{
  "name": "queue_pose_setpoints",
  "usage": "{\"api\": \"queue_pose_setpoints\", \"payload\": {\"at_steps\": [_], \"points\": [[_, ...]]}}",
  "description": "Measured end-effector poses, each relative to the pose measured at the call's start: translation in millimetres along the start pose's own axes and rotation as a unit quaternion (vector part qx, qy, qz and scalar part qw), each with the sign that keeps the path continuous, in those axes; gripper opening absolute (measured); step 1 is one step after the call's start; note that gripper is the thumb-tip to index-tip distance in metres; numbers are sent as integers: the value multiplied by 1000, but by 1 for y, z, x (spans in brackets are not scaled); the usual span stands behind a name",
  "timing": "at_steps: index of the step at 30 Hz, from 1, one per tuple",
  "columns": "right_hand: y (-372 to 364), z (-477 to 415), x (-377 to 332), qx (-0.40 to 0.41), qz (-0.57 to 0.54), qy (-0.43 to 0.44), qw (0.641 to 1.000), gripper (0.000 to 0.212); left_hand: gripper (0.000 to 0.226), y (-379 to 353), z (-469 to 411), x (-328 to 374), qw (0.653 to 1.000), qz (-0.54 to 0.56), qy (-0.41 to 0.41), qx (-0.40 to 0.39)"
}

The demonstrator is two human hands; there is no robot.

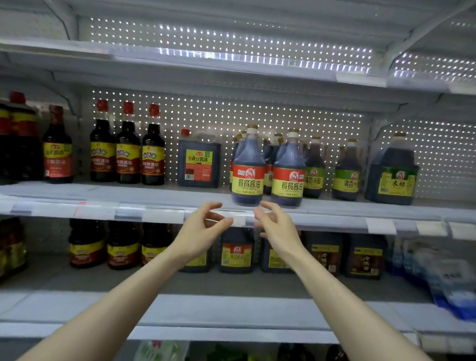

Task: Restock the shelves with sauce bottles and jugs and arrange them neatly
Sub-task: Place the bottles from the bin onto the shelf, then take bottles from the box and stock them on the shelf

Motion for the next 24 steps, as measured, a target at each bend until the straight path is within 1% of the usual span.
{"api": "queue_pose_setpoints", "payload": {"at_steps": [3, 7, 12, 15, 20, 22, 24], "points": [[-6, 16, 13, -20, -2, -11, 1000, 41, 48, -2, 17, -14, 1000, -6, 9, 12], [-11, 45, 46, -43, -2, -38, 998, 39, 46, -17, 52, -42, 999, 11, 48, 16], [-27, 94, 99, -62, -13, -87, 994, 35, 42, -40, 102, -85, 995, 14, 97, -3], [-42, 126, 149, -80, -9, -134, 988, 36, 42, -54, 137, -132, 988, 26, 153, -13], [-76, 176, 236, -109, 7, -202, 973, 34, 31, -70, 190, -215, 973, 35, 226, -9], [-93, 194, 267, -127, 19, -227, 965, 34, 34, -75, 208, -249, 966, 32, 255, -10], [-109, 212, 297, -141, 26, -243, 959, 29, 36, -82, 229, -283, 958, 36, 285, -22]]}}
Point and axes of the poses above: each hand's wrist, its own z-axis away from the middle knuckle, its own y-axis out of the back of the hand, x = y × z, the point moved 10 cm from there along -z, towards the middle knuckle, and after that the axes turned 3 degrees about x, right-handed, at the moved point
